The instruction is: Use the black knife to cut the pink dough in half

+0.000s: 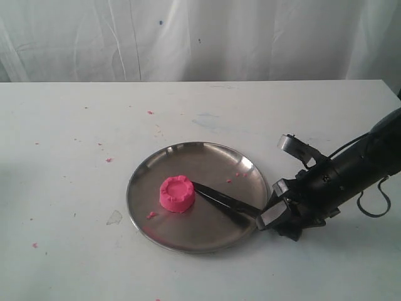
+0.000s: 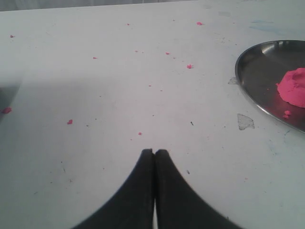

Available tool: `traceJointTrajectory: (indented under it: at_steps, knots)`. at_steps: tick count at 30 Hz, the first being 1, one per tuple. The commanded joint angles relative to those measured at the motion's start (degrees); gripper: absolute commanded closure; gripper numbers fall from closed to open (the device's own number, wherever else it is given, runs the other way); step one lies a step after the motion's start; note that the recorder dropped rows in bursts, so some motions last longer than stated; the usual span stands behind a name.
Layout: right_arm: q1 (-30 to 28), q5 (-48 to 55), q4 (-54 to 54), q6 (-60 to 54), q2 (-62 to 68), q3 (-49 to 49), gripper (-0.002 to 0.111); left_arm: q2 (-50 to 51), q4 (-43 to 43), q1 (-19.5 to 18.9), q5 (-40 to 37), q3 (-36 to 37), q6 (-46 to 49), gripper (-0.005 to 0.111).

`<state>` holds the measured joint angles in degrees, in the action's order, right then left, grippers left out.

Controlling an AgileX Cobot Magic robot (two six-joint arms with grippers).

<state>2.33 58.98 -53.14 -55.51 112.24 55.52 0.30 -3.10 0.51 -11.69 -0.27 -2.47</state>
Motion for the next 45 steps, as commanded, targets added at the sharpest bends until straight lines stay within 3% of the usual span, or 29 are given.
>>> traceJointTrajectory:
  at_steps: [1,8,17,19,24,45]
  knots:
    - [-0.7,2.4,1.3,-1.3,-0.1,-0.2,0.053,-0.3,0.0,0.3,0.1,0.3,-0.1,0.107]
    - [-0.7,2.4,3.7,-1.0,-0.1,-0.2,0.074,-0.3,0.0,0.3,0.1,0.3,-0.1,0.107]
    - [-0.6,3.6,3.9,-0.9,1.9,-0.3,0.076,-0.3,0.0,0.3,0.1,0.3,-0.1,0.107]
    - [-0.6,3.6,3.9,-0.9,2.2,-0.3,0.082,-0.3,0.0,0.3,0.1,0.3,-0.1,0.107]
    - [-0.6,3.6,3.5,-0.8,2.3,-0.3,0.108,-0.3,0.0,0.3,0.1,0.3,-0.1,0.107]
    - [0.6,5.2,-2.3,1.3,1.1,-0.3,0.108,-0.3,0.0,0.3,0.1,0.3,-0.1,0.107]
